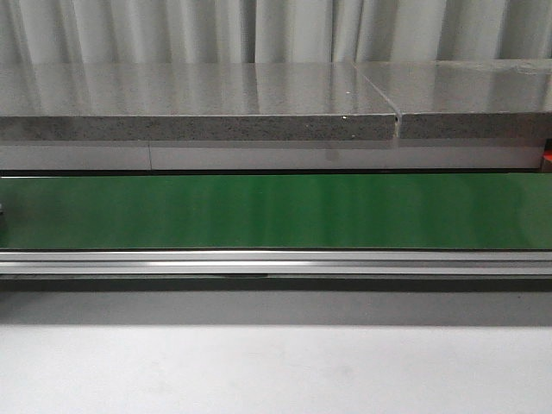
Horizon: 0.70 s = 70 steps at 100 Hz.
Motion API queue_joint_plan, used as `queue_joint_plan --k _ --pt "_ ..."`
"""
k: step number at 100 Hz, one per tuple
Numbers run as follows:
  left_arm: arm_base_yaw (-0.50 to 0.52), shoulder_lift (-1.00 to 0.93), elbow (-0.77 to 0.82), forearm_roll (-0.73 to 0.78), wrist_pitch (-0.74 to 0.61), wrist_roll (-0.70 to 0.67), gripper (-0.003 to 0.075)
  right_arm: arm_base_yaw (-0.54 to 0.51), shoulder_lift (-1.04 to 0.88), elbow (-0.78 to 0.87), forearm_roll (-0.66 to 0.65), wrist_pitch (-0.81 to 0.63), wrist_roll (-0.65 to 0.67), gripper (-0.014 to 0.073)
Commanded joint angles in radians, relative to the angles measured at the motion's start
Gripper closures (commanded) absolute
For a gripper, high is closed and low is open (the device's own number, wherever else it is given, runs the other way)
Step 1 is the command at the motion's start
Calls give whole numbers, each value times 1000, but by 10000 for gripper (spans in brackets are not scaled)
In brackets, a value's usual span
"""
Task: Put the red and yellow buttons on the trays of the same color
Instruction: 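Lower the red button onto the green belt and open the left gripper, then move the left gripper over a yellow-capped button on the table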
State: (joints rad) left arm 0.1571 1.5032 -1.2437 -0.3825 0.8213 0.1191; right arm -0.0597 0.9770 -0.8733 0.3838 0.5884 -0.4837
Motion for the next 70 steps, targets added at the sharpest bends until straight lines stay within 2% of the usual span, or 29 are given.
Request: queue_joint_plan --k 1,32,70 --pt "23 -60 -33 22 -41 0 50 2 -18 -37 11 -56 -9 662" --pt "170 -108 -23 70 -36 -11 50 2 -18 -37 11 -56 -9 662" --pt "351 -72 129 95 -117 -11 50 2 -18 -37 11 -56 -9 662"
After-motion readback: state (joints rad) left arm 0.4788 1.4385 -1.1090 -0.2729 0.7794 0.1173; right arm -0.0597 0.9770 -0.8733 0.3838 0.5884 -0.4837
